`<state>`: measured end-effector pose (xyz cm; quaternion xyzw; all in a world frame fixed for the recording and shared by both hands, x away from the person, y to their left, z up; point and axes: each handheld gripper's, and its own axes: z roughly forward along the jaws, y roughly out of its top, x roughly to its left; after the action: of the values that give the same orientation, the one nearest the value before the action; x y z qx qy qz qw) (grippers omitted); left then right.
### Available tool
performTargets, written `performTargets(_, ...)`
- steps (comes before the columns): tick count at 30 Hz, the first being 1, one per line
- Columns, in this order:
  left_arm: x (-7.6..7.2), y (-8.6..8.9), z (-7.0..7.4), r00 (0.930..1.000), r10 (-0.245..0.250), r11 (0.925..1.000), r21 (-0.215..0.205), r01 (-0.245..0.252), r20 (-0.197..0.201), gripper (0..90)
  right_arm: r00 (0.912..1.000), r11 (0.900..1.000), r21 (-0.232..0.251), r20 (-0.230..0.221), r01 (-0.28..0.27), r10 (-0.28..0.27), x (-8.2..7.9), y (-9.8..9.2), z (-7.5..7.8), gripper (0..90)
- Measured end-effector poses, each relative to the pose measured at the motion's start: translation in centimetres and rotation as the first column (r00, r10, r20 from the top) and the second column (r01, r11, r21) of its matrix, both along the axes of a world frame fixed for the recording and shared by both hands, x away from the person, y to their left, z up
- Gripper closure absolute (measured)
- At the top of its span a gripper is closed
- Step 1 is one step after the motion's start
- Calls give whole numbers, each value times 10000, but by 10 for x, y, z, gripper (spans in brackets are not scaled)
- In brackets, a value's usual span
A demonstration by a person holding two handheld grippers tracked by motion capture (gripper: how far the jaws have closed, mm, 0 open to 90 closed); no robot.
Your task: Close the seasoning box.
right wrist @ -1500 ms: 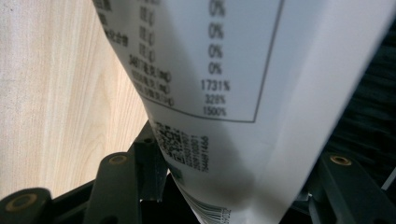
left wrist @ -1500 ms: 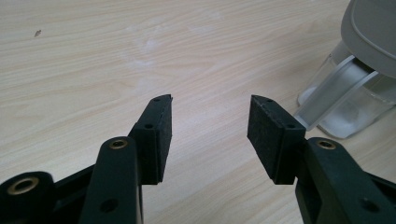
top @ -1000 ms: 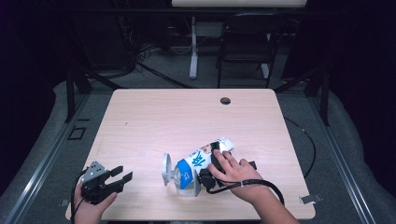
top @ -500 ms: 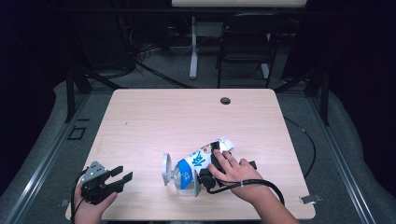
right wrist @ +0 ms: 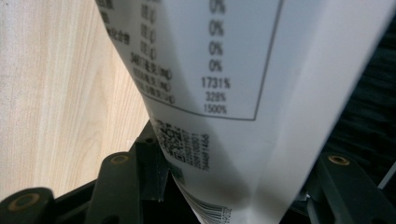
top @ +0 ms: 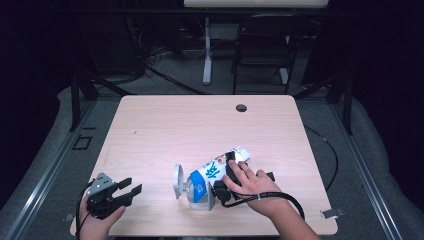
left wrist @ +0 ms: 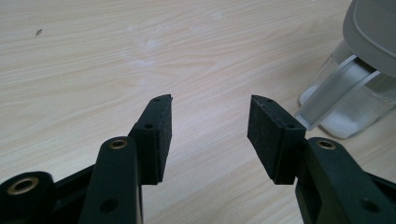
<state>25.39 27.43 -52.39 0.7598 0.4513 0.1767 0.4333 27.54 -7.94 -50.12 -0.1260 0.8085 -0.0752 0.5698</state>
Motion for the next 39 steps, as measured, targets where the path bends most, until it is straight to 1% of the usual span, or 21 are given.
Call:
performTargets(8, 0, 0, 0, 10000, 2, 10000, 9, -2, -22, 506, 10000, 10000, -86, 54, -8, 9, 0, 0, 0, 465)
performTargets(9, 0, 0, 0, 10000, 1, 10000, 9, -1, -20, 506, 10000, 9999, -156, 96, 13, -12, 0, 1, 1, 465)
performTargets(24, 0, 0, 0, 10000, 4, 10000, 9, -4, -12, 506, 9999, 9998, -192, 112, -22, 24, 0, 1, 1, 469)
performTargets(35, 0, 0, 0, 10000, 24, 10000, -12, -24, -18, 506, 9997, 9995, -305, 220, -35, 42, -1, 2, 1, 474)
performTargets(39, 0, 1, 0, 10000, 25, 10000, -11, -25, -25, 506, 9997, 9997, -242, 217, -96, 101, 0, 1, 2, 479)
